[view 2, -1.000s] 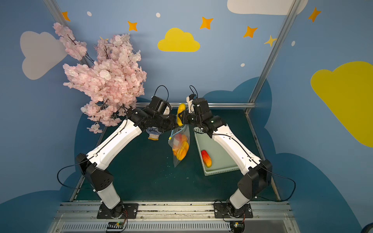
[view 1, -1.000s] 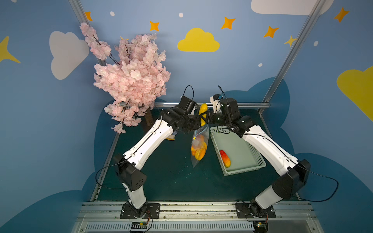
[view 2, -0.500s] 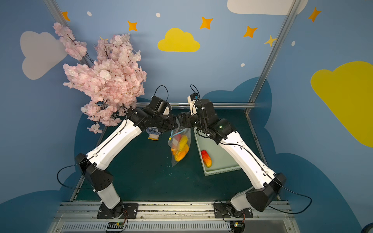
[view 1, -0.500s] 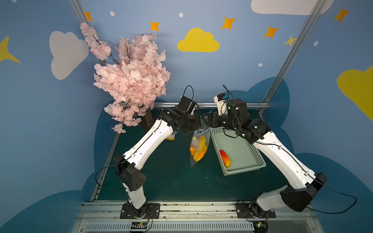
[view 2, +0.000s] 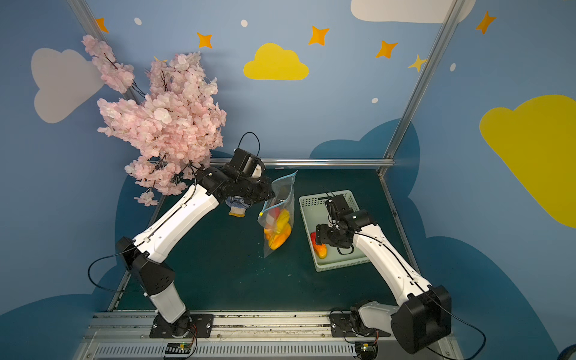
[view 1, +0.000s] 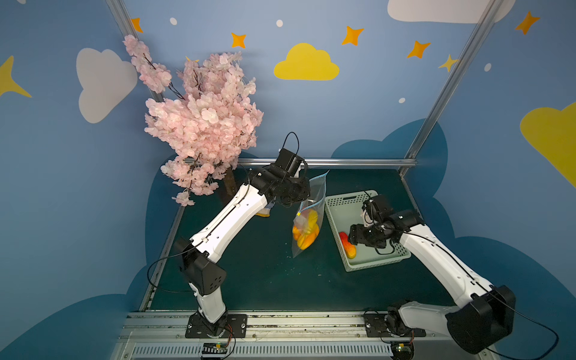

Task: Place the mango in a zip-top bag and seal the zipper
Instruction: Pick up the mango from the basket.

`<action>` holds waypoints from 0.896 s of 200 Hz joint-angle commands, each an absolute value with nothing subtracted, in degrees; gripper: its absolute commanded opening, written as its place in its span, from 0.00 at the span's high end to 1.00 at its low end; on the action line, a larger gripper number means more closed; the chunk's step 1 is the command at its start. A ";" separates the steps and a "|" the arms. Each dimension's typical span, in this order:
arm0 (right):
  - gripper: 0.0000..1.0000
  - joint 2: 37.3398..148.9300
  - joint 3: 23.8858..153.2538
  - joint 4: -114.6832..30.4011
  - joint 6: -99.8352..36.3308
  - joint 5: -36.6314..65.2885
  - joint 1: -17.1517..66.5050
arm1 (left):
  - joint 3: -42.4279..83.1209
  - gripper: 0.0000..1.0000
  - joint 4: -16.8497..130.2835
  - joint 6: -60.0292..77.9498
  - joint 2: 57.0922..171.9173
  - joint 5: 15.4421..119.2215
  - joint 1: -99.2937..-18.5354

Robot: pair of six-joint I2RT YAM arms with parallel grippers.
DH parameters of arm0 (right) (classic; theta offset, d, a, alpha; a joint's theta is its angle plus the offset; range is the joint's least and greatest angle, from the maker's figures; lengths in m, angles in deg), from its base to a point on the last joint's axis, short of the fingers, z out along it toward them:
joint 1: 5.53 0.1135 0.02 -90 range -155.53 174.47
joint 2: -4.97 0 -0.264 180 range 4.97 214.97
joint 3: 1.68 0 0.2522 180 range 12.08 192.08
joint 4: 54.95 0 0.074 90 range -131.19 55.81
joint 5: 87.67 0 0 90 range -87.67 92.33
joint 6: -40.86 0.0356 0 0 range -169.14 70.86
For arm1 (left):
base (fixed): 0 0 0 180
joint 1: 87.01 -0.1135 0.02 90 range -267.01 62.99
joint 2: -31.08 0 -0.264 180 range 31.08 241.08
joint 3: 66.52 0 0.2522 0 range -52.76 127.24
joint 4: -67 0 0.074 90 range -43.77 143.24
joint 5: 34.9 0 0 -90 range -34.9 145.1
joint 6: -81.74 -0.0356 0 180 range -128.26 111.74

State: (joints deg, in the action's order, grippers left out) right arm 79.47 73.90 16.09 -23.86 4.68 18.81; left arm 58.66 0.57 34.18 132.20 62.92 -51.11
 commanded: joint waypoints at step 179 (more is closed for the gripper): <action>0.62 111.66 86.69 13.18 -36.38 5.05 12.99 | 60.95 0.97 0.06 33.58 130.70 63.03 -51.32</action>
